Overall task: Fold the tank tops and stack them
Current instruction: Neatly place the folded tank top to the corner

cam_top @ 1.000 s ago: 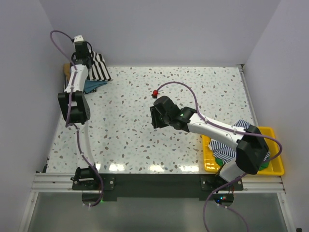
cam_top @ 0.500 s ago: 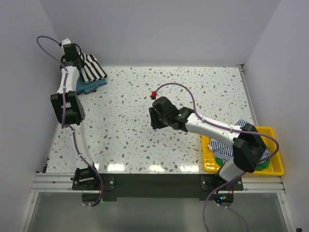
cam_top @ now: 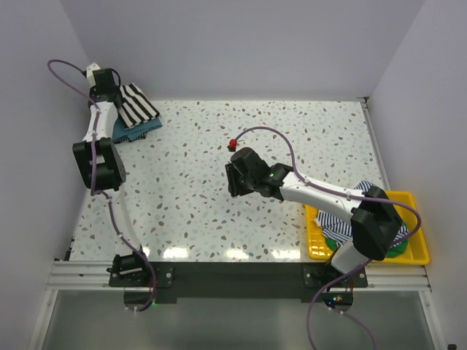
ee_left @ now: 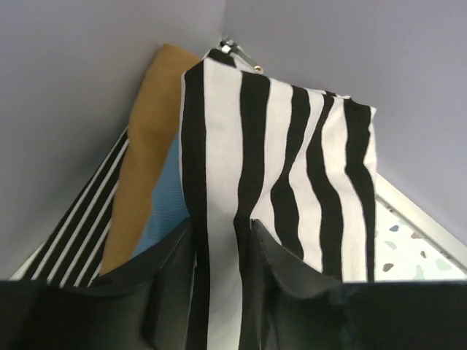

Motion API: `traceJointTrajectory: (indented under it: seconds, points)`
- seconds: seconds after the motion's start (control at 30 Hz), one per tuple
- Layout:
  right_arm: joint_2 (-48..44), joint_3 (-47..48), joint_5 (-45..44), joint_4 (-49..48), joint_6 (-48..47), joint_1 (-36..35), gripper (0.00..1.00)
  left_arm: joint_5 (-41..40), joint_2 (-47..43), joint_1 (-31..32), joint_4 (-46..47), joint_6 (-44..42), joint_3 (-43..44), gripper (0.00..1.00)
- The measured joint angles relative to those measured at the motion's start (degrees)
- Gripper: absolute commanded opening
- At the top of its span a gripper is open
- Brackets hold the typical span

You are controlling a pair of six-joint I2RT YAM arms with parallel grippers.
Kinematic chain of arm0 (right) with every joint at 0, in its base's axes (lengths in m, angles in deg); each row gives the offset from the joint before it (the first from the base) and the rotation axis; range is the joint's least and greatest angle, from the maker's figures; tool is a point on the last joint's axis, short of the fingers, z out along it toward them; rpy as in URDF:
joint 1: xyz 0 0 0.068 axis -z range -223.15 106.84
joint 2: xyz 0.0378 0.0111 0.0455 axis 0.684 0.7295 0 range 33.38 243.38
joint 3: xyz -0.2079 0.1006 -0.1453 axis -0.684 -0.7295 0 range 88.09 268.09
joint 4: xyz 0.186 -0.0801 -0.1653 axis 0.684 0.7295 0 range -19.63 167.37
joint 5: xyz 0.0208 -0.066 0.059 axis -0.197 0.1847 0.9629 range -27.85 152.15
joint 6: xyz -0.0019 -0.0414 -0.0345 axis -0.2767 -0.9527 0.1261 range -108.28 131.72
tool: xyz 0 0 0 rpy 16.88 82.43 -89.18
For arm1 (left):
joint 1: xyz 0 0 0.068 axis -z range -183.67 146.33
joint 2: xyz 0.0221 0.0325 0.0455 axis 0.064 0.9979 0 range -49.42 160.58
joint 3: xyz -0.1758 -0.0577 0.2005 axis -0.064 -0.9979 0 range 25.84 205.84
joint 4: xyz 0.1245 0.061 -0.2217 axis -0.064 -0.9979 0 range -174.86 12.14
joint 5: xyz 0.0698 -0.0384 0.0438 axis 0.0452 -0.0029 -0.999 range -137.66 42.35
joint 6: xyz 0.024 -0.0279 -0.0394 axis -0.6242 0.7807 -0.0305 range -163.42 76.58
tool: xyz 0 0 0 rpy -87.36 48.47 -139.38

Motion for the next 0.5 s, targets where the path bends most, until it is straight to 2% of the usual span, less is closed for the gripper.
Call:
traceJointTrajectory:
  seconds: [0.03, 0.1, 0.13, 0.23, 0.5]
  points:
    - [0.0, -0.22, 0.0, 0.04, 0.04, 0.0, 0.41, -0.59, -0.31, -0.07, 0.13, 0.37, -0.59, 0.53]
    - [0.0, -0.55, -0.02, 0.02, 0.15, 0.0, 0.41, -1.44, -0.94, -0.28, 0.07, 1.05, -1.55, 0.59]
    - [0.0, -0.61, -0.04, 0.04, 0.2, 0.0, 0.41, -1.88, -1.36, -0.39, 0.04, 1.2, -2.01, 0.69]
    - [-0.04, -0.7, -0.11, 0.07, 0.2, 0.0, 0.42, -2.97, -3.5, -0.63, -0.02, 1.88, -3.96, 0.72]
    - [-2.95, -0.7, -2.32, 1.62, 0.13, 0.0, 0.45, -3.39, -15.17, -0.07, -0.37, 4.31, -9.6, 0.73]
